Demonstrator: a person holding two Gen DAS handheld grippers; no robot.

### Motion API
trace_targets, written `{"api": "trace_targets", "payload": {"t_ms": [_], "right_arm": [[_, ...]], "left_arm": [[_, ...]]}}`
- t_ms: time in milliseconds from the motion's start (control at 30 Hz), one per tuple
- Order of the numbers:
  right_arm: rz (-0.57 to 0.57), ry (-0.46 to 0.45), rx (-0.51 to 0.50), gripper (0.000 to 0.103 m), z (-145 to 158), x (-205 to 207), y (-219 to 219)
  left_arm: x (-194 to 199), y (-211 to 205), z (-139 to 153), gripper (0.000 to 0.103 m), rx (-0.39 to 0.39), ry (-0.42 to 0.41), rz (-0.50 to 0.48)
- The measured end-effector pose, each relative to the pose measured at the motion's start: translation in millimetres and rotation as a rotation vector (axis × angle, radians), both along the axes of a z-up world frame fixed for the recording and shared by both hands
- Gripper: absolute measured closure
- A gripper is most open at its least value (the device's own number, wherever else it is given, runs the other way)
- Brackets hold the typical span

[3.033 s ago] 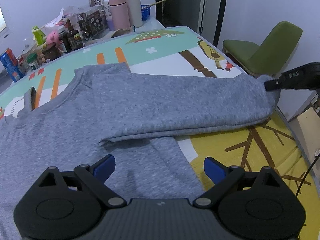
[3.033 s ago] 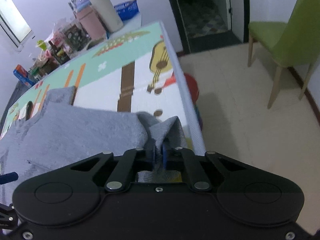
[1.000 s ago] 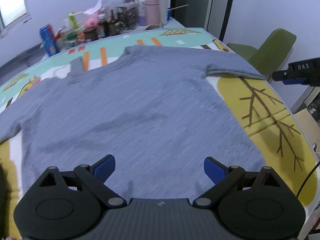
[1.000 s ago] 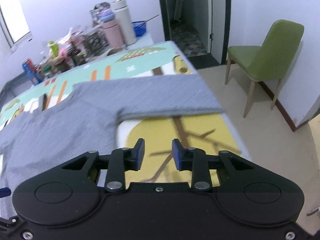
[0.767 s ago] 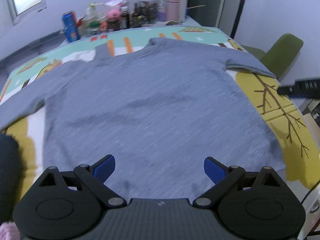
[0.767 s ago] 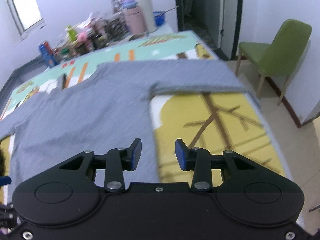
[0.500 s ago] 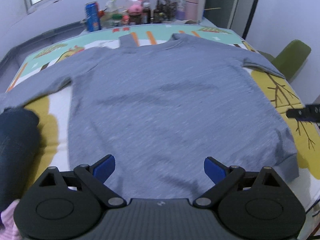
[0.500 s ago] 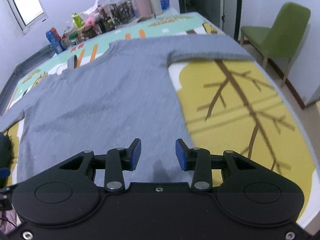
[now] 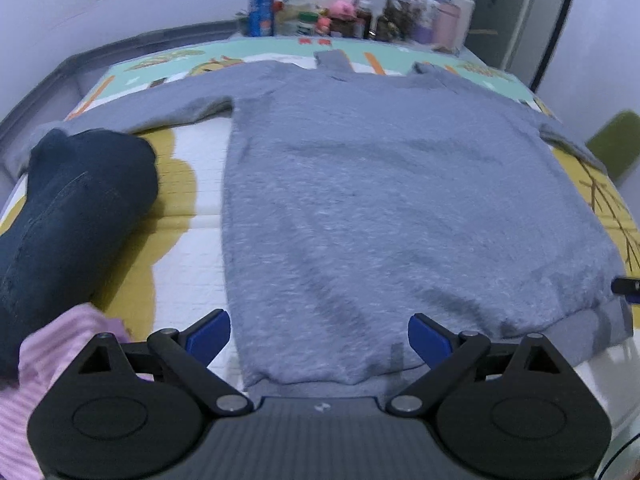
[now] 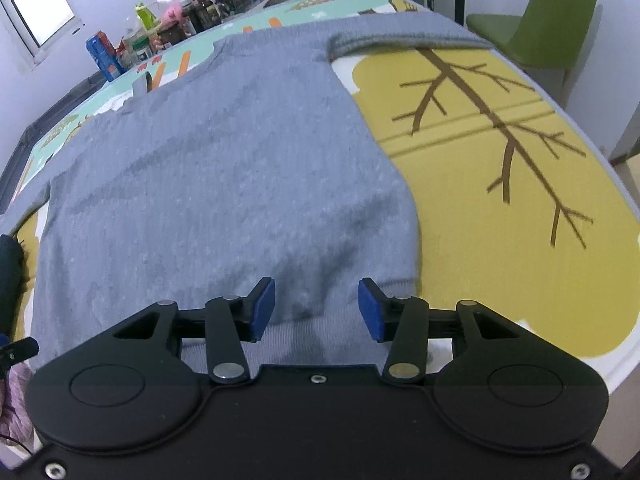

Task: Fold clothes
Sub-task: 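Move both tools to the hem of the grey sweatshirt, then grasp the hem with both grippers and pull it straight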

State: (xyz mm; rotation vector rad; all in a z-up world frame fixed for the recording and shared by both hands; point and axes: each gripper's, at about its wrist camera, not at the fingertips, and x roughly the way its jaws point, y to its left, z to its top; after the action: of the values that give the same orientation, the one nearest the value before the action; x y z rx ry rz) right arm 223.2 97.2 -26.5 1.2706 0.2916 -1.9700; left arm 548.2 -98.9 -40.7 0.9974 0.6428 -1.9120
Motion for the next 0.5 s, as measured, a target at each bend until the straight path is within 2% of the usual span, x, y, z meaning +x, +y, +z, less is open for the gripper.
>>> {"api": "trace_targets", "payload": {"t_ms": [233, 500], "right_arm": [[0.033, 0.037, 0.030, 0.056, -5, 1, 7], [0.014, 0.056, 0.065, 0.051, -18, -24, 23]], "left_arm": [[16, -2, -5, 0.006, -0.013, 0.010, 0.113], [20, -14, -21, 0.006, 0.059, 0.017, 0.172]]}}
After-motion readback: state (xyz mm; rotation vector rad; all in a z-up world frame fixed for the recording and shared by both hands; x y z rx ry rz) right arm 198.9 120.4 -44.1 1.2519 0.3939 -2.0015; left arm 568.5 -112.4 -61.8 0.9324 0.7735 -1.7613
